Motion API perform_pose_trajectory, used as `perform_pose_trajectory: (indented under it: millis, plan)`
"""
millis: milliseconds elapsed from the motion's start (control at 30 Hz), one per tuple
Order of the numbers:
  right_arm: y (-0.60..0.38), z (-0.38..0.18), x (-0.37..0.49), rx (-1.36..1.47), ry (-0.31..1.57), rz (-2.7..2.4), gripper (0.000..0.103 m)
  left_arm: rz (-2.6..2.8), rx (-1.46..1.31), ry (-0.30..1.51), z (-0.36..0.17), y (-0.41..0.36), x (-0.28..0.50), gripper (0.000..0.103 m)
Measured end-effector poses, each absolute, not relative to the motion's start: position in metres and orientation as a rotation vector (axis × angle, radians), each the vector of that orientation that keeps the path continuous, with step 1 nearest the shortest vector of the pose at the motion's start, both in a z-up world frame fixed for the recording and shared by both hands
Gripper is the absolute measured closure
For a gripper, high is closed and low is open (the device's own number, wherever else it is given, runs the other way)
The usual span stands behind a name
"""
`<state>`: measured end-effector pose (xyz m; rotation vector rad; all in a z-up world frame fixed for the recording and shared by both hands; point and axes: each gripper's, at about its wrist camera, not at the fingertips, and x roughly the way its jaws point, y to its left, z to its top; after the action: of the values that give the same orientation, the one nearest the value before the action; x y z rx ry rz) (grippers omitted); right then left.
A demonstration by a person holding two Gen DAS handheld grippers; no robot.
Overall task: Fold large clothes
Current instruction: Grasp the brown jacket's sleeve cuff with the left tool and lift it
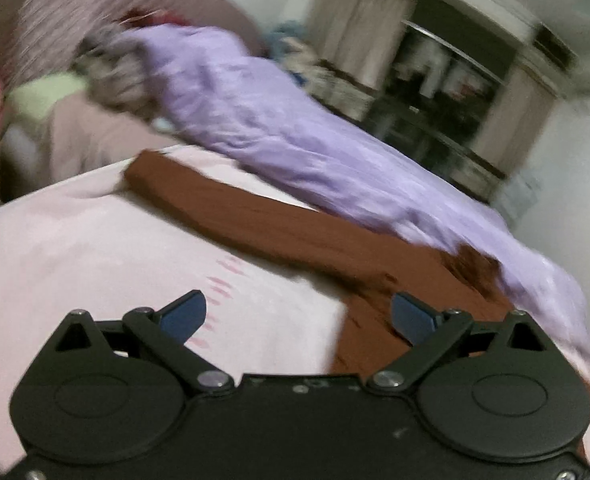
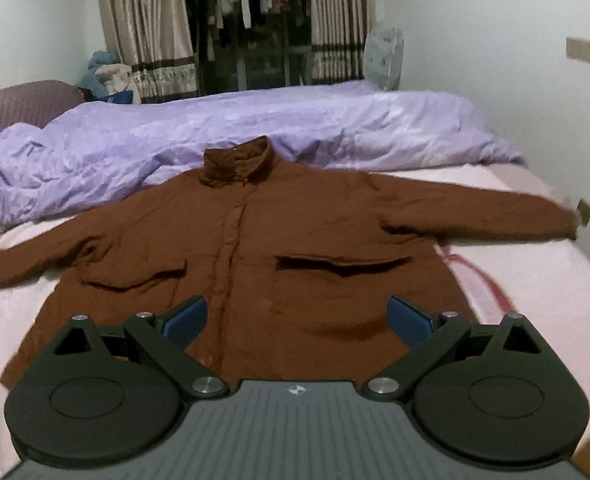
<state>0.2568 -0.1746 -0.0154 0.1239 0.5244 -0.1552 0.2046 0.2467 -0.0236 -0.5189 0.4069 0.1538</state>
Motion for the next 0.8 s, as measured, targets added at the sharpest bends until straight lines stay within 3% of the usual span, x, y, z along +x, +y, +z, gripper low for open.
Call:
perform_pose_trajectory:
  millis: [167,200,300,333,467,633,800]
  plan:
    - [-0.171,-0.025,0.298,0.121,0.537,-0.172,0.000,0.287,-0.616,0.381,-0.047,0.310,0.271,0.008]
    - [-0.170,-0.029,0.309,0.122,0.547,-0.179,0.000,0.300,-0.624,0.382,-0.050,0.319,0.282,0.015]
    - [-0.167,-0.039,0.333,0.130,0.588,-0.189,0.000,0.356,-0.673,0.405,-0.065,0.352,0.320,0.055]
    - [-0.166,-0.044,0.341,0.132,0.602,-0.189,0.000,0.368,-0.702,0.416,-0.071,0.362,0.332,0.058]
    - [-0.161,-0.062,0.363,0.137,0.656,-0.197,0.000,0.441,-0.725,0.431,-0.087,0.387,0.367,0.056]
    - [-0.155,-0.077,0.385,0.105,0.705,-0.205,0.000,0.506,-0.747,0.406,-0.099,0.414,0.391,0.048]
    - [-0.151,-0.086,0.398,0.082,0.724,-0.196,0.000,0.523,-0.774,0.380,-0.101,0.426,0.404,0.050]
